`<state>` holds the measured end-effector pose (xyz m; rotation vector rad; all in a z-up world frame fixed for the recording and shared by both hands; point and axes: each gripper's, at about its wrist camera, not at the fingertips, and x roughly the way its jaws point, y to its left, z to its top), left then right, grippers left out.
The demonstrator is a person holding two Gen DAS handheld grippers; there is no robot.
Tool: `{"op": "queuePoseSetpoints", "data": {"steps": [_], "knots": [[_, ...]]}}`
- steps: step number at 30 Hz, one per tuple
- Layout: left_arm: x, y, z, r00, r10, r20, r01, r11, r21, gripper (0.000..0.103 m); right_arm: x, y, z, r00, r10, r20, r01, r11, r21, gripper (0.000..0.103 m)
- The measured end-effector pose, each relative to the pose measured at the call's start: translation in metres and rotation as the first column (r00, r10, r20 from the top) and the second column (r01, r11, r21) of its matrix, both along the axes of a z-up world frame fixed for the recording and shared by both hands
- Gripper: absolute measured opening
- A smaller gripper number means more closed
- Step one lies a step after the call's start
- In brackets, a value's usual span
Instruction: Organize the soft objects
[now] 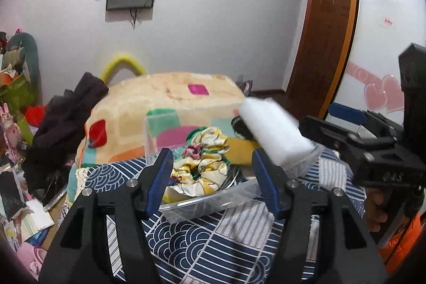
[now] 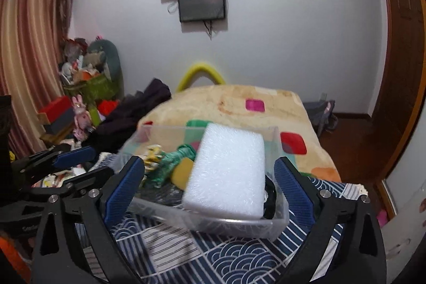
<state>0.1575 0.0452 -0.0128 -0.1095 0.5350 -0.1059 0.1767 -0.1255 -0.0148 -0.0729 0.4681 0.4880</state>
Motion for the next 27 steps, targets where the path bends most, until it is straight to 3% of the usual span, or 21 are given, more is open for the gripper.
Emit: {"op": "queuePoseSetpoints", "data": {"steps": [9,16,27], "knots": [[-0.058,-0.009,0.043,0.986,0.023,0.163,-0.024,1.0,0.001,0.077,-0.049,-0.011,0.026,0.992,0.0,0.13,-0.011,0.996,0.089,0.103],[-0.103,-0.02,0.062,0.963,0.031,0.269,-0.041,0.999,0.03,0.095,-0.08,-0.014,0.032,0.977,-0.015,0.213,-0.006,0.995,0.101,0.103],[-0.131,-0.023,0.066,0.948,0.047,0.314,-0.061,0.997,0.037,0.102,-0.099,-0.014,0.032,0.971,-0.011,0.241,-0.017,0.993,0.116,0.103]]}}
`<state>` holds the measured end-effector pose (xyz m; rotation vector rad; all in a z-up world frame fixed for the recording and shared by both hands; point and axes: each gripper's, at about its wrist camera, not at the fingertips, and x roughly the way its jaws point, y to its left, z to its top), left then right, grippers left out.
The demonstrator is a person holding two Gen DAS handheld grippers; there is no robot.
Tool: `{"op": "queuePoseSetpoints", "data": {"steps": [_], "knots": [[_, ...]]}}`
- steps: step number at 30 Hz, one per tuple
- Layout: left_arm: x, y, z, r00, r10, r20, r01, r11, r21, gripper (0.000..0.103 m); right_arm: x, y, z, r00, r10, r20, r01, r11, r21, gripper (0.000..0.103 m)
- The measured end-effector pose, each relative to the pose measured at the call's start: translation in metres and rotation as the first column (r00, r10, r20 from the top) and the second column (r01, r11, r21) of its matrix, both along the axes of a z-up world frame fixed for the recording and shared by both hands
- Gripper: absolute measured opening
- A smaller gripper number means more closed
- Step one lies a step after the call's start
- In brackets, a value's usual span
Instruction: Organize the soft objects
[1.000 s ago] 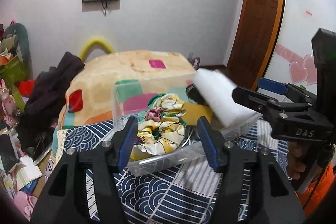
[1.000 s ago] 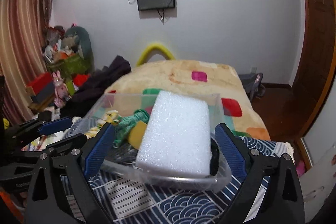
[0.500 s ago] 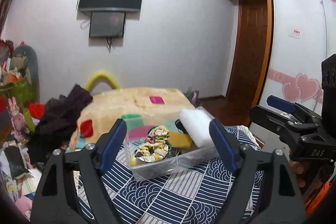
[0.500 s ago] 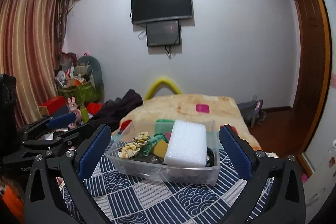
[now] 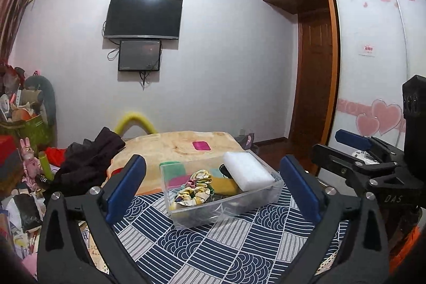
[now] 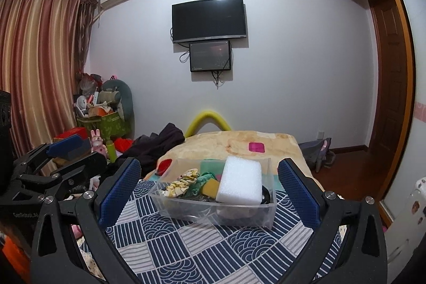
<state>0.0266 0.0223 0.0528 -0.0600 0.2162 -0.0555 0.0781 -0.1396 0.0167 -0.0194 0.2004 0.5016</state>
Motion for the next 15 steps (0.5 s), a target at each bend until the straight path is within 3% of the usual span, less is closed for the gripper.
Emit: {"op": "queuePoseSetpoints", "data": {"steps": [15], "knots": [[-0.004,-0.002,-0.002,1.0,0.011,0.006,-0.012,1.0,0.009,0.102,-0.012,-0.002,-0.003,1.0,-0.005,0.012,0.005,1.0,0.005,0.103]]}}
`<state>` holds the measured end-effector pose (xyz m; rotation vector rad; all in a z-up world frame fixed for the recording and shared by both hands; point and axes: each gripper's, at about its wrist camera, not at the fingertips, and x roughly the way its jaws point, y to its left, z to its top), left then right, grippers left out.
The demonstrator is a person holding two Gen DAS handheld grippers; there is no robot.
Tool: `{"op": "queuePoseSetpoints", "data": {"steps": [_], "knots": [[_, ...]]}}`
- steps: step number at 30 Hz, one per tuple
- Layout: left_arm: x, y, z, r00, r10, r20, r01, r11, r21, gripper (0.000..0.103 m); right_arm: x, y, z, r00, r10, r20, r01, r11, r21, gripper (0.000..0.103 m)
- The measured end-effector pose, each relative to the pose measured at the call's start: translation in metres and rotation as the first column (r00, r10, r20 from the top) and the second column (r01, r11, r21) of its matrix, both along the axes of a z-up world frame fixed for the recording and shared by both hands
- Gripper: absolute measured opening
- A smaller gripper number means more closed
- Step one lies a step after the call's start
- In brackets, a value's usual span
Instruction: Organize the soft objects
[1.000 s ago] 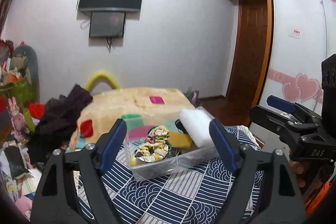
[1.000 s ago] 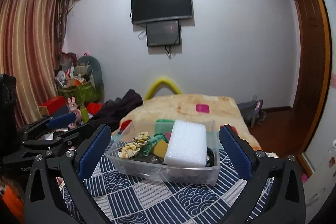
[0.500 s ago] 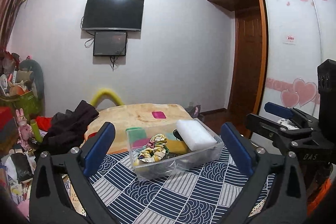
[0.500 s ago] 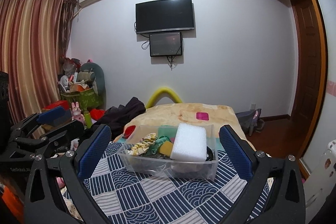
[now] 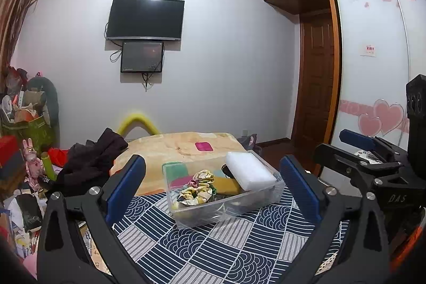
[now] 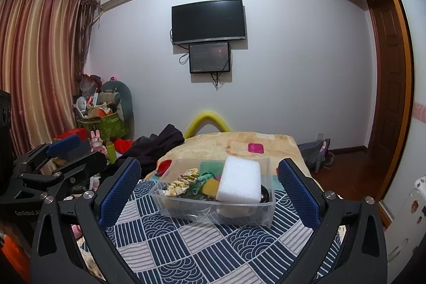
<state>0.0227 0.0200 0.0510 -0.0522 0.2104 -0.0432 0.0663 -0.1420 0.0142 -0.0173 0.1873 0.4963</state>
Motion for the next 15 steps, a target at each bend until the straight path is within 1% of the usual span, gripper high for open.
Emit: {"op": "queuePoseSetpoints", "data": {"steps": [15], "knots": [[-0.0024,-0.0015,0.0005,1.0,-0.001,0.004,0.001,1.0,0.005,0.103,-0.0007,-0.0001,0.0011,1.0,-0.001,-0.011,0.001,1.0,0.003,0.103]]}}
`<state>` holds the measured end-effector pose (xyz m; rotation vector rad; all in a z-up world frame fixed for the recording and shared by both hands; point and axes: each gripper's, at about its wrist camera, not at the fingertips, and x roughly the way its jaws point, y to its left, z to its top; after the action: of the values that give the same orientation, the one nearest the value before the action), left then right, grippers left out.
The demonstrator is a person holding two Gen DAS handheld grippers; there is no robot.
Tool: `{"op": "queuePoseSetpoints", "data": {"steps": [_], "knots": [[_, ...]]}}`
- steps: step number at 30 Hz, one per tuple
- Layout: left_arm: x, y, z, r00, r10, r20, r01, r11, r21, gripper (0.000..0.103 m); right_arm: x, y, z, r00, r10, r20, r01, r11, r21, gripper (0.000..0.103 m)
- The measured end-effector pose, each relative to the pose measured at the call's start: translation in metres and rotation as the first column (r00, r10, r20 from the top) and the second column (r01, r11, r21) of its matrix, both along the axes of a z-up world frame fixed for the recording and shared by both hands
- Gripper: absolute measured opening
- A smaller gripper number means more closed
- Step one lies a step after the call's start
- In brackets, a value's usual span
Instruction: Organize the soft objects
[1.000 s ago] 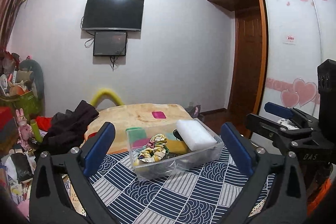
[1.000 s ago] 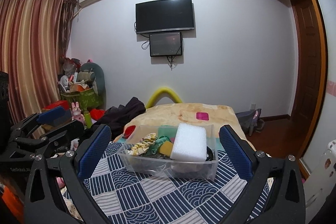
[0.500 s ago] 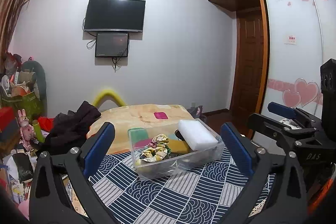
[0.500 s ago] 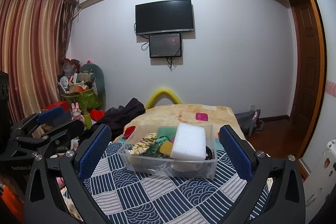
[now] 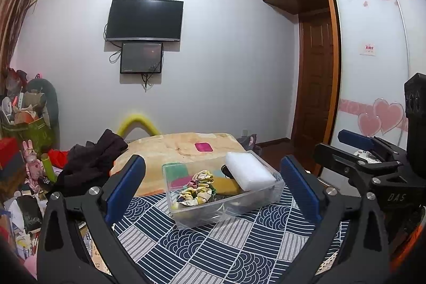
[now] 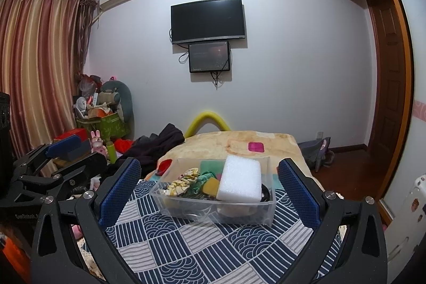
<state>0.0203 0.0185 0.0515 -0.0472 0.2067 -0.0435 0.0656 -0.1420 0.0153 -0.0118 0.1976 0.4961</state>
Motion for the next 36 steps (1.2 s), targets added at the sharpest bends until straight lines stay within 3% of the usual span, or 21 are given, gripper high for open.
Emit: {"op": "queuePoseSetpoints", "data": {"steps": [36], "knots": [[0.0011,-0.0018,-0.0006,1.0,-0.012,-0.024,0.012,1.0,0.009,0.103,-0.0009,-0.0015,0.0066,1.0,-0.003,0.009,0.003,1.0,0.01,0.103]]}}
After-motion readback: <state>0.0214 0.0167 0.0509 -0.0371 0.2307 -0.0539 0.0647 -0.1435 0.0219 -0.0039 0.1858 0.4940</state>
